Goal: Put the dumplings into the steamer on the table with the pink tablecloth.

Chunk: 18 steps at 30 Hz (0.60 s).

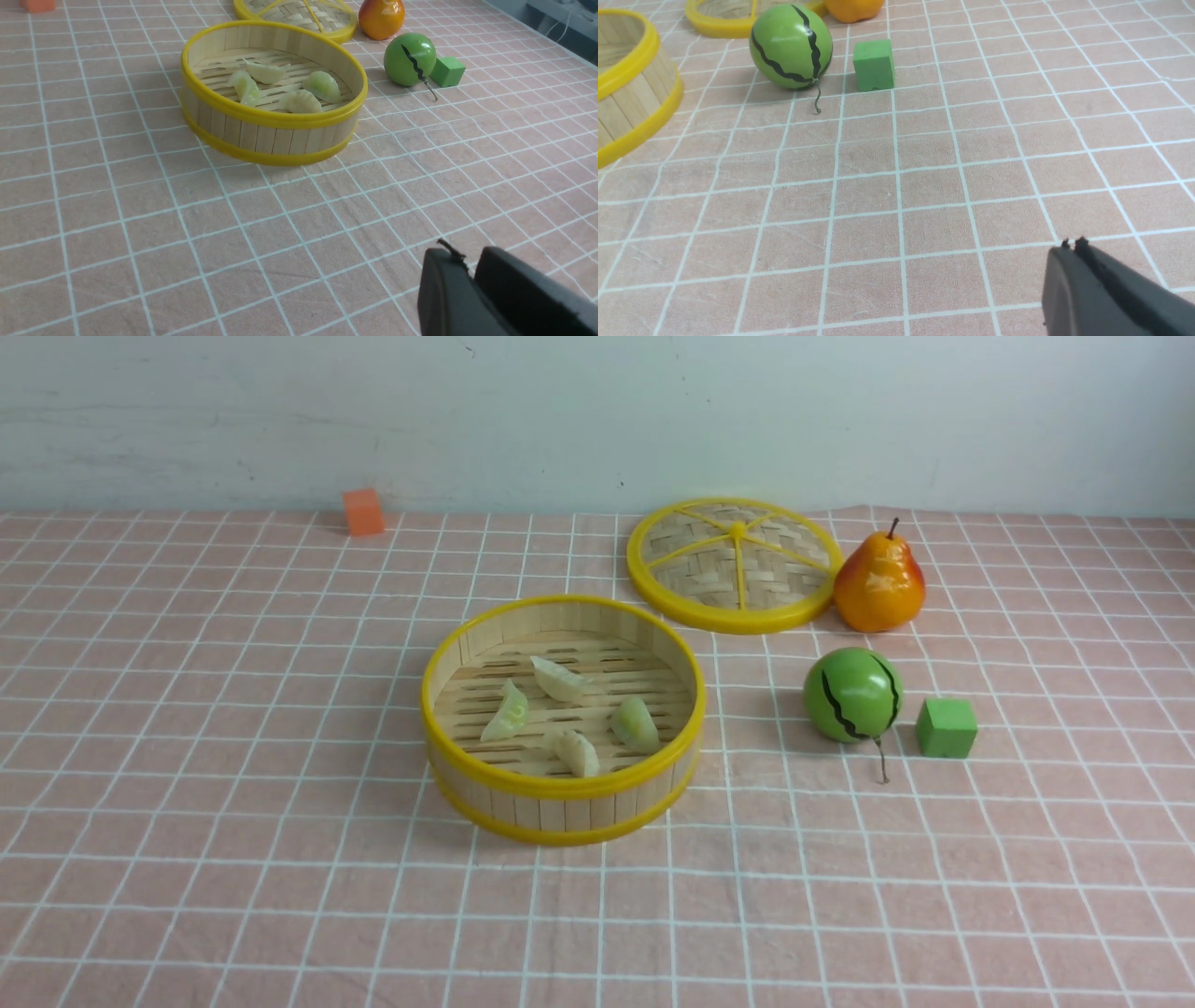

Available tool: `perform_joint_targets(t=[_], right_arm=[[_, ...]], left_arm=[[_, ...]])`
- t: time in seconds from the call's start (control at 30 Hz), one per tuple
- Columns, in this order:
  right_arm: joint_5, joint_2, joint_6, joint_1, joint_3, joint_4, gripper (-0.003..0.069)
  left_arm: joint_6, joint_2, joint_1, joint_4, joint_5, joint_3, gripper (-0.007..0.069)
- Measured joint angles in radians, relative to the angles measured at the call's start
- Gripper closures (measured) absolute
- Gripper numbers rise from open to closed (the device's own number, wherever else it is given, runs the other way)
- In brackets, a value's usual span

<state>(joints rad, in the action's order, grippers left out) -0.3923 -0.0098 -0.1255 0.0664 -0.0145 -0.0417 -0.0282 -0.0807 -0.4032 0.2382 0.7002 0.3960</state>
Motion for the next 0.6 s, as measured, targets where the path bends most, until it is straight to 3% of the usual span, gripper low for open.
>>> perform_joint_targets(t=[0.17, 0.3, 0.33, 0.43, 0.6], right_arm=[[0.000, 0.000, 0.000, 0.000, 0.000, 0.000, 0.0673], [0.000, 0.000, 0.000, 0.000, 0.000, 0.000, 0.0671], [0.000, 0.000, 0.000, 0.000, 0.000, 0.000, 0.0669], [0.000, 0.000, 0.000, 0.000, 0.000, 0.000, 0.0668], [0.000, 0.000, -0.001, 0.000, 0.000, 0.000, 0.0663]], left_arm=[[0.000, 0.000, 0.003, -0.060, -0.134, -0.064, 0.0536], [0.000, 0.000, 0.060, -0.132, -0.318, -0.131, 0.0583], [0.000, 0.000, 0.117, -0.155, -0.410, -0.176, 0.0625], [0.003, 0.001, 0.215, -0.177, -0.537, -0.247, 0.0638], [0.067, 0.053, 0.330, -0.214, -0.569, -0.338, 0.0638]])
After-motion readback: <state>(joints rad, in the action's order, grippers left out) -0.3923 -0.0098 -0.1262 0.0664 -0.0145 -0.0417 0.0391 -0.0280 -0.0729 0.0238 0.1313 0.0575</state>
